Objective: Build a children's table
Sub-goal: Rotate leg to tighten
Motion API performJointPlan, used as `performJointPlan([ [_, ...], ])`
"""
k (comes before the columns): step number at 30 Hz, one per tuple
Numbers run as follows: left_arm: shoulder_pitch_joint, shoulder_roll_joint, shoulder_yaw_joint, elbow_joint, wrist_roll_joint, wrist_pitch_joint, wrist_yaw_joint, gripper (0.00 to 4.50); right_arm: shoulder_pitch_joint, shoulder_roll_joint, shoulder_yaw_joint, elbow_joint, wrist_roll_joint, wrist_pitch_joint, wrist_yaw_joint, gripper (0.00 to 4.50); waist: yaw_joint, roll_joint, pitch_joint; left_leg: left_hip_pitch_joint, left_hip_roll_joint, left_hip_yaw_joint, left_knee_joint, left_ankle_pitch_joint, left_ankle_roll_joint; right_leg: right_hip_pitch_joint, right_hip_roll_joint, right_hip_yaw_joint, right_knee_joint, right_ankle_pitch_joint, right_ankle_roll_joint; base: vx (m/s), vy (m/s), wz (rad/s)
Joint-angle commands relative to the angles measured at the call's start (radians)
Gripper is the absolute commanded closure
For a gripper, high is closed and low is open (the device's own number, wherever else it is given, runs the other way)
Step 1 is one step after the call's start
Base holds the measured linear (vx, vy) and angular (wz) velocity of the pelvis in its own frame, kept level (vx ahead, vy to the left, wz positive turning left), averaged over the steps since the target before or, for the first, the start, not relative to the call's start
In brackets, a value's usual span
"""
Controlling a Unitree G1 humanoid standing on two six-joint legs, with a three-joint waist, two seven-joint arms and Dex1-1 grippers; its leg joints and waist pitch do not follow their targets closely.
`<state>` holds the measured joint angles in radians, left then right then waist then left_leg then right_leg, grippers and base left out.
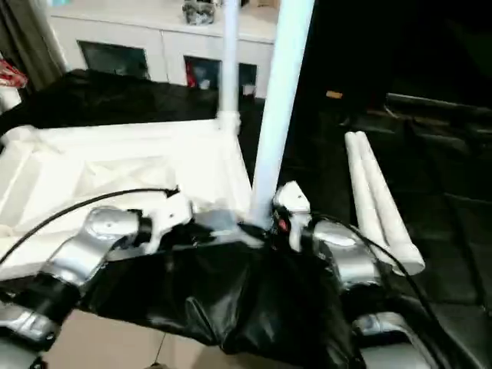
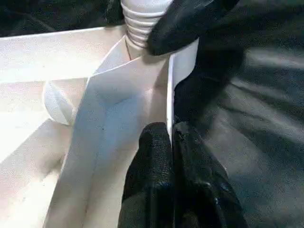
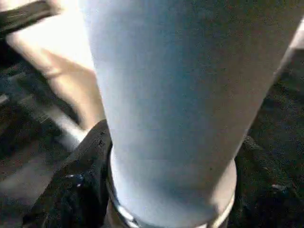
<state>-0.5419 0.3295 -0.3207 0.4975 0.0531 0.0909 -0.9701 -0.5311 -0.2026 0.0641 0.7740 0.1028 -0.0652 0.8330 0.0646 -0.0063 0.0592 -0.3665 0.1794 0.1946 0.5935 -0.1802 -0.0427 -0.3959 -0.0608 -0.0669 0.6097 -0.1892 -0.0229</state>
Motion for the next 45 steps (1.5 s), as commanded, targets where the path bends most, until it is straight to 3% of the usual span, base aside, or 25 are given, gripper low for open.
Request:
performJointPlan([
  [1,-0.038,-0.047,0.004,0.018,0.017,0.029,0.099,4.50,0.001,0.058,0.027,0.059,-0.037,0.027,-0.101,1.75,-0.006,-0.004,-0.052,0.025,0.056,-0.041,-0.078,-0.355,-0.017,0.024,-0.100,0.049,-0.113,-0.556,-0.123,0.000,0.000,0.00],
  [6,-0.085,-0.139,0.007,0.065,0.049,0.079,0.235,4.50,-0.051,0.174,0.009,0.138,-0.075,0.014,-0.382,1.75,-0.022,-0.001,-0.050,0.032,0.052,-0.043,-0.075,-0.398,-0.022,0.011,-0.097,0.045,-0.126,-0.605,-0.103,0.000,0.000,0.00],
  [9,-0.091,-0.159,0.006,0.076,0.057,0.075,0.255,4.50,-0.064,0.205,0.008,0.153,-0.083,-0.001,-0.416,1.75,-0.020,0.001,-0.051,0.030,0.054,-0.044,-0.077,-0.407,-0.015,0.012,-0.100,0.045,-0.128,-0.588,-0.101,0.000,0.000,0.00],
  [11,-0.088,-0.162,0.002,0.073,0.060,0.070,0.249,4.50,-0.072,0.219,0.000,0.159,-0.073,-0.015,-0.411,1.75,-0.022,0.001,-0.053,0.023,0.056,-0.045,-0.082,-0.403,-0.013,0.018,-0.099,0.045,-0.122,-0.544,-0.108,0.000,0.000,0.00],
  [12,-0.088,-0.162,0.002,0.073,0.060,0.070,0.249,4.50,-0.072,0.219,0.000,0.159,-0.073,-0.015,-0.411,1.19,-0.021,0.002,-0.054,0.023,0.058,-0.044,-0.084,-0.405,-0.012,0.018,-0.098,0.047,-0.120,-0.521,-0.114,0.000,0.000,0.00],
  [15,-0.078,-0.151,-0.002,0.060,0.055,0.058,0.223,4.50,-0.076,0.214,-0.006,0.155,-0.060,-0.015,-0.381,1.05,-0.024,0.002,-0.054,0.022,0.058,-0.044,-0.086,-0.409,-0.014,0.020,-0.099,0.048,-0.117,-0.488,-0.131,0.000,0.000,0.00],
  [16,-0.050,-0.118,-0.012,0.024,0.038,0.027,0.148,4.50,-0.084,0.186,-0.004,0.147,-0.052,-0.015,-0.312,0.95,-0.024,0.003,-0.055,0.022,0.058,-0.044,-0.085,-0.410,-0.010,0.022,-0.101,0.050,-0.116,-0.468,-0.139,0.000,0.000,0.00],
  [18,-0.042,-0.109,-0.014,0.014,0.034,0.021,0.129,4.50,-0.086,0.177,-0.001,0.146,-0.051,-0.014,-0.290,0.83,-0.028,0.002,-0.057,0.012,0.059,-0.043,-0.088,-0.379,-0.005,0.029,-0.101,0.052,-0.109,-0.424,-0.151,0.000,0.000,0.00],
  [21,-0.019,-0.071,-0.016,-0.014,0.020,0.009,0.070,4.50,-0.070,0.131,0.022,0.105,-0.036,-0.013,-0.159,0.83,-0.027,0.001,-0.059,0.011,0.059,-0.035,-0.082,-0.330,0.016,0.031,-0.101,0.058,-0.101,-0.352,-0.183,0.000,0.000,0.00],
  [28,0.010,0.008,-0.013,-0.042,-0.004,-0.020,-0.037,4.50,-0.024,0.032,0.057,0.005,0.017,0.014,0.103,0.83,-0.014,-0.001,-0.070,0.008,0.059,-0.024,-0.069,-0.195,0.075,0.043,-0.092,0.057,-0.078,-0.164,-0.235,0.023,-0.011,0.01],
  [30,0.019,0.040,-0.009,-0.051,-0.020,-0.030,-0.090,4.50,-0.004,-0.010,0.064,-0.038,0.040,0.037,0.212,0.83,-0.005,0.003,-0.072,0.005,0.061,-0.022,-0.067,-0.141,0.089,0.046,-0.089,0.054,-0.068,-0.097,-0.251,0.000,0.000,0.00],
  [32,0.019,0.040,-0.009,-0.051,-0.020,-0.030,-0.090,4.50,-0.004,-0.010,0.064,-0.038,0.040,0.037,0.212,0.83,0.002,0.004,-0.072,0.007,0.064,-0.021,-0.067,-0.142,0.090,0.045,-0.089,0.052,-0.067,-0.092,-0.257,0.000,0.000,0.00],
  [34,0.028,0.067,-0.008,-0.067,-0.033,-0.027,-0.143,4.50,0.013,-0.045,0.075,-0.072,0.055,0.060,0.299,1.17,0.003,0.005,-0.069,0.010,0.064,-0.021,-0.069,-0.170,0.076,0.045,-0.089,0.050,-0.071,-0.135,-0.254,0.000,0.000,0.00],
  [40,0.048,0.116,-0.021,-0.107,-0.066,0.009,-0.241,4.50,0.054,-0.109,0.120,-0.156,0.070,0.109,0.448,1.58,0.009,0.003,-0.061,0.017,0.065,-0.023,-0.076,-0.246,0.038,0.037,-0.090,0.053,-0.087,-0.288,-0.215,0.000,0.000,0.00],
  [45,0.049,0.117,-0.018,-0.102,-0.061,0.009,-0.239,4.50,0.071,-0.110,0.132,-0.185,0.072,0.131,0.461,1.71,0.011,0.002,-0.064,0.017,0.065,-0.025,-0.077,-0.234,0.031,0.037,-0.090,0.054,-0.086,-0.289,-0.207,0.000,0.000,0.00],
])
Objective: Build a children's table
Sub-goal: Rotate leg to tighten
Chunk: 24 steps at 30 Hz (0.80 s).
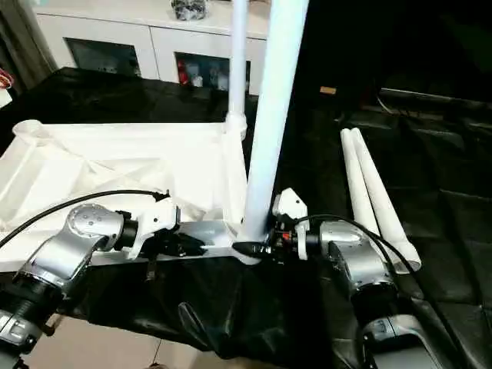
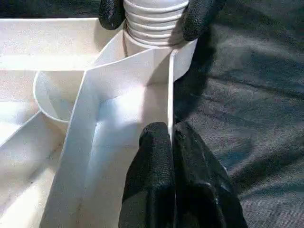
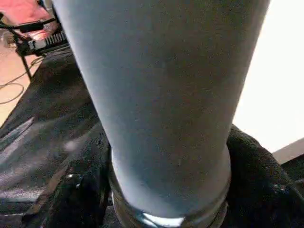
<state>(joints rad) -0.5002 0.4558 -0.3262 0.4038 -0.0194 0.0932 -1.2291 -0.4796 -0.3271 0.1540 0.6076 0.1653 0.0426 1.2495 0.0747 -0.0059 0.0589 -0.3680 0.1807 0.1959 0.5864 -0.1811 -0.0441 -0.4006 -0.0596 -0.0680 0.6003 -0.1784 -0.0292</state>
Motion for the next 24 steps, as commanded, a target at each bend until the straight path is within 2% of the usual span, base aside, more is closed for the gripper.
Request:
performJointPlan([
  [1,0.006,-0.012,-0.012,-0.007,0.014,0.005,0.026,4.50,0.023,0.017,0.042,-0.021,0.009,0.024,0.039,1.72,0.001,0.001,-0.064,0.017,0.063,-0.026,-0.069,-0.230,0.033,0.042,-0.091,0.055,-0.076,-0.291,-0.203,0.000,0.000,0.00],
  [3,-0.001,-0.031,-0.007,0.005,0.028,0.005,0.073,4.50,0.033,0.037,0.036,-0.024,0.005,0.025,0.001,1.73,0.004,-0.001,-0.065,0.016,0.062,-0.025,-0.067,-0.211,0.038,0.045,-0.093,0.056,-0.074,-0.267,-0.205,0.000,0.000,0.00],
  [5,-0.011,-0.049,0.000,0.019,0.039,0.013,0.116,4.50,0.031,0.059,0.023,-0.006,-0.004,0.009,-0.055,1.73,0.003,-0.001,-0.063,0.015,0.061,-0.025,-0.067,-0.215,0.037,0.043,-0.093,0.056,-0.077,-0.282,-0.201,0.000,0.000,0.00],
  [8,-0.041,-0.104,0.022,0.053,0.051,0.040,0.223,4.50,0.006,0.123,-0.020,0.064,-0.034,-0.023,-0.247,1.73,-0.003,0.000,-0.058,0.023,0.059,-0.028,-0.070,-0.257,0.013,0.036,-0.095,0.056,-0.089,-0.377,-0.181,0.000,0.000,0.00],
  [10,-0.063,-0.145,0.032,0.069,0.055,0.062,0.285,4.50,-0.021,0.170,-0.052,0.124,-0.048,-0.035,-0.388,1.74,-0.017,-0.001,-0.056,0.024,0.056,-0.035,-0.073,-0.301,-0.012,0.035,-0.096,0.051,-0.096,-0.457,-0.160,0.000,0.000,0.00],
  [12,-0.092,-0.197,0.035,0.090,0.069,0.086,0.359,4.50,-0.055,0.229,-0.092,0.189,-0.050,-0.024,-0.561,1.74,-0.023,0.001,-0.057,0.026,0.055,-0.038,-0.072,-0.315,-0.017,0.034,-0.098,0.050,-0.100,-0.485,-0.149,0.000,0.000,0.00],
  [14,-0.099,-0.210,0.037,0.097,0.074,0.090,0.379,4.50,-0.061,0.243,-0.100,0.199,-0.049,-0.025,-0.592,1.75,-0.027,0.002,-0.057,0.027,0.055,-0.039,-0.072,-0.328,-0.016,0.031,-0.097,0.050,-0.103,-0.490,-0.142,0.000,0.000,0.00],
  [17,-0.123,-0.264,0.043,0.121,0.091,0.111,0.463,4.50,-0.093,0.297,-0.135,0.248,-0.050,-0.030,-0.741,1.75,-0.032,0.002,-0.059,0.025,0.055,-0.036,-0.072,-0.319,-0.008,0.030,-0.097,0.052,-0.103,-0.464,-0.143,0.000,0.000,0.00],
  [20,-0.132,-0.306,0.039,0.141,0.108,0.103,0.506,4.50,-0.127,0.341,-0.167,0.294,-0.049,-0.066,-0.816,1.75,-0.031,0.004,-0.061,0.023,0.056,-0.035,-0.072,-0.306,-0.008,0.031,-0.096,0.053,-0.098,-0.401,-0.161,0.000,0.000,0.00],
  [21,-0.131,-0.307,0.034,0.143,0.112,0.099,0.503,4.50,-0.133,0.345,-0.169,0.300,-0.049,-0.076,-0.813,1.19,-0.028,0.004,-0.063,0.023,0.056,-0.033,-0.071,-0.301,-0.002,0.033,-0.096,0.053,-0.097,-0.375,-0.167,0.000,0.000,0.00],
  [23,-0.126,-0.305,0.025,0.139,0.113,0.092,0.492,4.50,-0.138,0.345,-0.171,0.302,-0.044,-0.085,-0.793,1.02,-0.027,0.005,-0.065,0.016,0.056,-0.032,-0.072,-0.274,0.009,0.039,-0.095,0.055,-0.088,-0.314,-0.180,0.000,0.000,0.00],
  [24,-0.121,-0.299,0.021,0.133,0.112,0.089,0.482,4.50,-0.140,0.341,-0.171,0.300,-0.041,-0.089,-0.771,1.02,-0.026,0.004,-0.067,0.017,0.056,-0.030,-0.070,-0.262,0.017,0.040,-0.095,0.055,-0.085,-0.285,-0.188,0.000,0.000,0.00],
])
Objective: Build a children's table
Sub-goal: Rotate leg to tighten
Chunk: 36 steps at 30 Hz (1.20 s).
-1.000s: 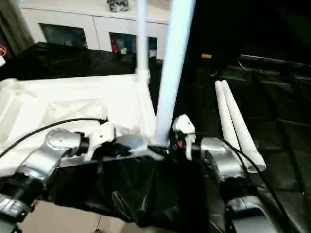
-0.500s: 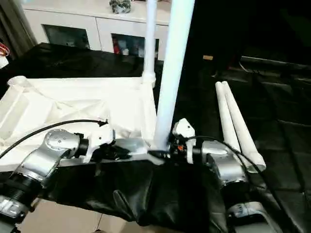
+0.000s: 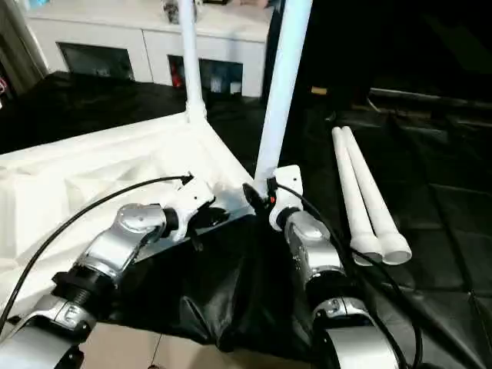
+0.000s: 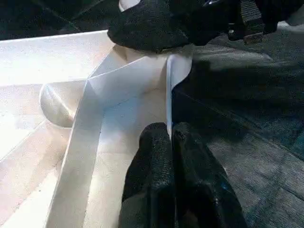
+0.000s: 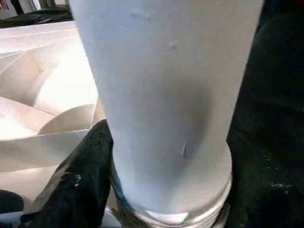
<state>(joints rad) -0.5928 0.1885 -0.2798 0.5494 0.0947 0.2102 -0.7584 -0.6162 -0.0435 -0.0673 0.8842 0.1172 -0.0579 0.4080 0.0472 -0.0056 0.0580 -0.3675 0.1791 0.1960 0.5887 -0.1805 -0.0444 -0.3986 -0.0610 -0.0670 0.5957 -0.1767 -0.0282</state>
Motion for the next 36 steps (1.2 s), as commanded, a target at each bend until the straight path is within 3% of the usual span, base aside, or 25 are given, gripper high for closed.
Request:
performJointPlan([
  [1,-0.026,-0.028,-0.028,-0.016,-0.001,-0.031,0.007,4.50,-0.005,0.055,0.052,0.022,0.009,0.010,0.082,0.87,0.002,0.002,-0.066,0.014,0.056,-0.029,-0.071,-0.249,0.026,0.041,-0.094,0.055,-0.078,-0.268,-0.196,0.000,0.000,0.00],
  [6,-0.003,0.004,-0.030,-0.037,-0.005,-0.042,-0.044,4.50,-0.010,0.010,0.077,0.023,-0.023,-0.032,0.148,0.52,0.007,0.006,-0.068,0.012,0.058,-0.028,-0.069,-0.217,0.039,0.044,-0.094,0.053,-0.074,-0.241,-0.206,0.000,0.000,0.00],
  [11,0.033,0.059,-0.043,-0.081,-0.024,-0.065,-0.143,4.50,0.014,-0.059,0.113,-0.023,-0.015,-0.032,0.337,0.52,0.004,0.004,-0.071,0.007,0.059,-0.027,-0.066,-0.188,0.060,0.050,-0.092,0.052,-0.064,-0.169,-0.230,0.000,0.000,0.00],
  [15,0.051,0.097,-0.047,-0.099,-0.037,-0.087,-0.199,4.50,0.040,-0.111,0.141,-0.068,-0.003,-0.010,0.480,0.52,0.011,0.002,-0.070,0.009,0.061,-0.024,-0.064,-0.175,0.079,0.049,-0.091,0.052,-0.063,-0.155,-0.237,0.000,0.000,0.00],
  [23,0.095,0.190,-0.052,-0.148,-0.073,-0.105,-0.347,4.50,0.115,-0.225,0.214,-0.198,0.024,0.028,0.769,0.52,0.022,0.001,-0.064,0.014,0.065,-0.024,-0.068,-0.227,0.055,0.044,-0.091,0.051,-0.071,-0.275,-0.209,0.000,0.000,0.00],
  [24,0.100,0.209,-0.053,-0.155,-0.081,-0.107,-0.374,4.50,0.128,-0.243,0.231,-0.220,0.022,0.039,0.805,0.77,0.023,0.000,-0.064,0.015,0.065,-0.025,-0.069,-0.230,0.053,0.044,-0.091,0.051,-0.073,-0.290,-0.205,0.000,0.000,0.00],
  [28,0.102,0.229,-0.054,-0.161,-0.085,-0.107,-0.404,4.50,0.137,-0.257,0.243,-0.239,0.015,0.044,0.838,0.88,0.024,-0.001,-0.065,0.014,0.064,-0.024,-0.068,-0.220,0.050,0.042,-0.091,0.052,-0.072,-0.290,-0.205,0.000,0.000,0.00],
  [33,0.102,0.236,-0.051,-0.166,-0.088,-0.104,-0.413,4.50,0.151,-0.258,0.250,-0.272,0.025,0.069,0.853,1.37,0.028,-0.002,-0.067,0.014,0.063,-0.024,-0.067,-0.189,0.057,0.043,-0.089,0.051,-0.067,-0.244,-0.211,0.000,0.000,0.00],
  [36,0.098,0.229,-0.051,-0.159,-0.080,-0.105,-0.393,4.50,0.156,-0.252,0.252,-0.275,0.024,0.073,0.841,1.66,0.031,-0.002,-0.066,0.015,0.064,-0.024,-0.067,-0.200,0.052,0.042,-0.091,0.051,-0.070,-0.262,-0.210,0.000,0.000,0.00],
])
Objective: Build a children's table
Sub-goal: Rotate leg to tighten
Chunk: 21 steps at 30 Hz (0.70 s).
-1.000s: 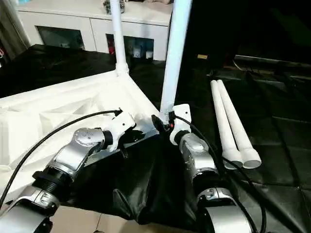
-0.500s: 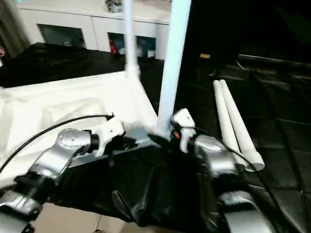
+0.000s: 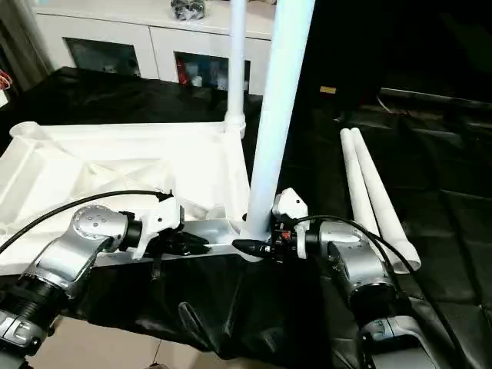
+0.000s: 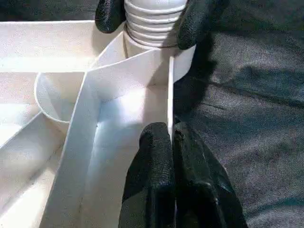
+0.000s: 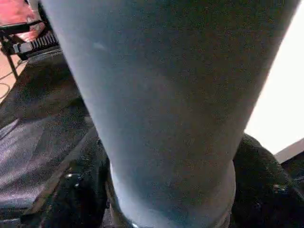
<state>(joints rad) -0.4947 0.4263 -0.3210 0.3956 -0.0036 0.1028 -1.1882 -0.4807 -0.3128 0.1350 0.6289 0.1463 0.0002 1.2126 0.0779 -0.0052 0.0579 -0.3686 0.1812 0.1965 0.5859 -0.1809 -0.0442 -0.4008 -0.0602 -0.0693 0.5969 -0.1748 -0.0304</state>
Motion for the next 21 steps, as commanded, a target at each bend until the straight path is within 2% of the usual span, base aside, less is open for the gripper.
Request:
performJointPlan([
  [1,-0.004,-0.016,-0.009,0.002,0.024,0.001,0.054,4.50,0.022,0.023,0.049,-0.016,-0.009,0.016,0.016,1.66,0.001,-0.002,-0.065,0.017,0.061,-0.025,-0.065,-0.202,0.049,0.044,-0.092,0.054,-0.072,-0.275,-0.204,0.000,0.000,0.00],
  [4,-0.014,-0.037,-0.005,0.019,0.038,0.007,0.102,4.50,0.021,0.041,0.041,0.000,-0.021,0.023,-0.045,1.72,0.001,-0.004,-0.063,0.018,0.061,-0.026,-0.067,-0.216,0.043,0.043,-0.092,0.053,-0.076,-0.304,-0.194,0.000,0.000,0.00],
  [5,-0.028,-0.064,0.006,0.036,0.044,0.022,0.154,4.50,0.010,0.068,0.025,0.038,-0.048,0.008,-0.153,1.73,-0.002,-0.007,-0.062,0.020,0.061,-0.027,-0.068,-0.228,0.035,0.041,-0.093,0.054,-0.078,-0.329,-0.188,0.000,0.000,0.00],
  [8,-0.073,-0.145,0.022,0.082,0.068,0.060,0.294,4.50,-0.026,0.157,-0.032,0.142,-0.095,0.016,-0.468,1.75,-0.016,-0.006,-0.057,0.026,0.056,-0.032,-0.072,-0.279,-0.009,0.034,-0.096,0.053,-0.090,-0.439,-0.163,0.000,0.000,0.00],
  [10,-0.093,-0.179,0.024,0.100,0.080,0.094,0.347,4.50,-0.043,0.192,-0.051,0.182,-0.103,0.028,-0.581,1.75,-0.025,-0.007,-0.057,0.030,0.054,-0.037,-0.071,-0.316,-0.018,0.032,-0.099,0.049,-0.100,-0.509,-0.134,0.000,0.000,0.00],
  [12,-0.116,-0.219,0.031,0.122,0.087,0.116,0.402,4.50,-0.071,0.228,-0.072,0.223,-0.107,0.041,-0.710,1.75,-0.028,-0.003,-0.055,0.028,0.053,-0.037,-0.071,-0.329,-0.010,0.030,-0.098,0.049,-0.107,-0.525,-0.122,0.000,0.000,0.00],
  [14,-0.134,-0.254,0.035,0.141,0.090,0.132,0.443,4.50,-0.096,0.264,-0.097,0.256,-0.094,0.053,-0.804,1.75,-0.033,-0.004,-0.055,0.032,0.051,-0.038,-0.070,-0.346,-0.014,0.024,-0.096,0.047,-0.110,-0.542,-0.117,0.000,0.000,0.00],
  [15,-0.143,-0.271,0.034,0.151,0.096,0.136,0.467,4.50,-0.112,0.286,-0.112,0.274,-0.084,0.057,-0.853,1.75,-0.036,0.003,-0.056,0.034,0.050,-0.038,-0.069,-0.358,-0.018,0.021,-0.094,0.047,-0.113,-0.542,-0.114,0.000,0.000,0.00],
  [17,-0.149,-0.285,0.029,0.164,0.106,0.124,0.478,4.50,-0.126,0.312,-0.116,0.284,-0.090,0.022,-0.865,1.75,-0.034,0.003,-0.057,0.030,0.050,-0.039,-0.070,-0.361,-0.014,0.025,-0.097,0.047,-0.113,-0.525,-0.112,0.000,0.000,0.00],
  [18,-0.149,-0.285,0.029,0.164,0.106,0.124,0.478,4.50,-0.126,0.312,-0.116,0.284,-0.090,0.022,-0.865,1.19,-0.034,0.002,-0.058,0.028,0.051,-0.038,-0.070,-0.359,-0.009,0.026,-0.096,0.047,-0.112,-0.508,-0.113,0.000,0.000,0.00],
  [21,-0.144,-0.282,0.006,0.162,0.126,0.085,0.458,4.50,-0.141,0.332,-0.128,0.294,-0.085,-0.003,-0.844,1.06,-0.032,0.001,-0.061,0.022,0.053,-0.038,-0.073,-0.335,0.002,0.030,-0.096,0.050,-0.104,-0.449,-0.128,0.000,0.000,0.00],
])
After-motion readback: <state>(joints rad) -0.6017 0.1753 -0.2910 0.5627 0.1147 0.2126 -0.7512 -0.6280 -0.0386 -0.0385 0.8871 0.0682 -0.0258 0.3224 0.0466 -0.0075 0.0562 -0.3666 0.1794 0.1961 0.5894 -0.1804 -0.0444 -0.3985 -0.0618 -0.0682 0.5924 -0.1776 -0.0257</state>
